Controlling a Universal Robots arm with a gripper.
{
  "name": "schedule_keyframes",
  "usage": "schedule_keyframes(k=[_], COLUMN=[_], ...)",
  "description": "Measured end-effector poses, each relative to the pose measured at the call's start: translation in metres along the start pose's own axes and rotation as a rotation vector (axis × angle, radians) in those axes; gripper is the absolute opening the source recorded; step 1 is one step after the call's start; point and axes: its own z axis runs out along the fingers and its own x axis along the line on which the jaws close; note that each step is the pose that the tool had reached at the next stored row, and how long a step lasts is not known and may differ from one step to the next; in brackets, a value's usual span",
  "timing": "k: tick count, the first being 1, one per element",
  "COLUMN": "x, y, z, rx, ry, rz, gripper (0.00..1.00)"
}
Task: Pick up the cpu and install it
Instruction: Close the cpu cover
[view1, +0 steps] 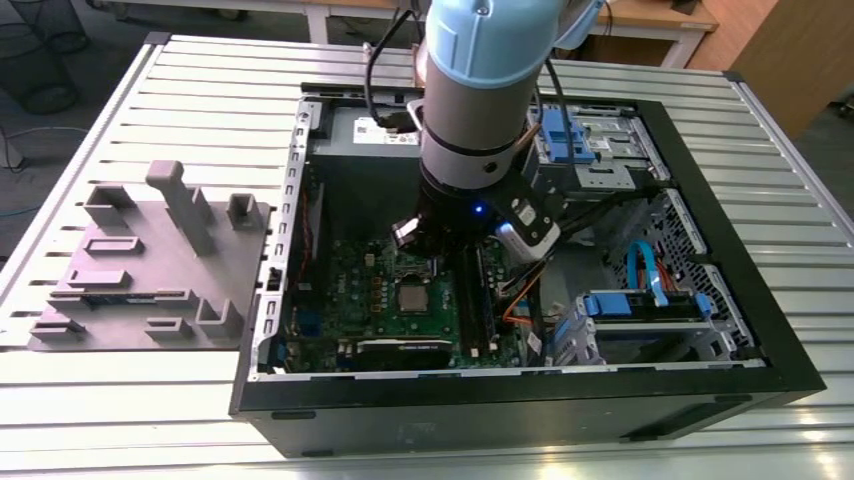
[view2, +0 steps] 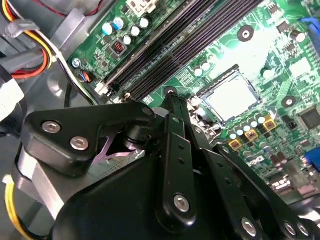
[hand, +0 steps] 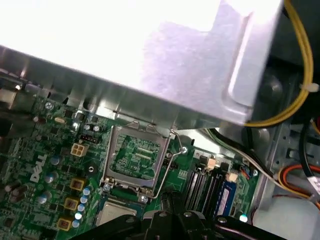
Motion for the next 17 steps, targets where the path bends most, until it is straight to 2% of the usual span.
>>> schedule_keyframes(k=[5, 8, 13, 17], x=[0.0000, -0.0014, -0.0051, -0.0060], y=[0.0000, 0.0029, 0.0138, 0.0165], z=[0.0014, 0.0023, 0.0051, 0.0088], rx=[-0.0051, -0.0059, -0.0063, -0.0064], ry=[0.0028, 0.0030, 0.0030, 0.0031], rz=[-0.071, -0.078, -0.081, -0.082], gripper=[0.11, 0.11, 0.11, 0.11])
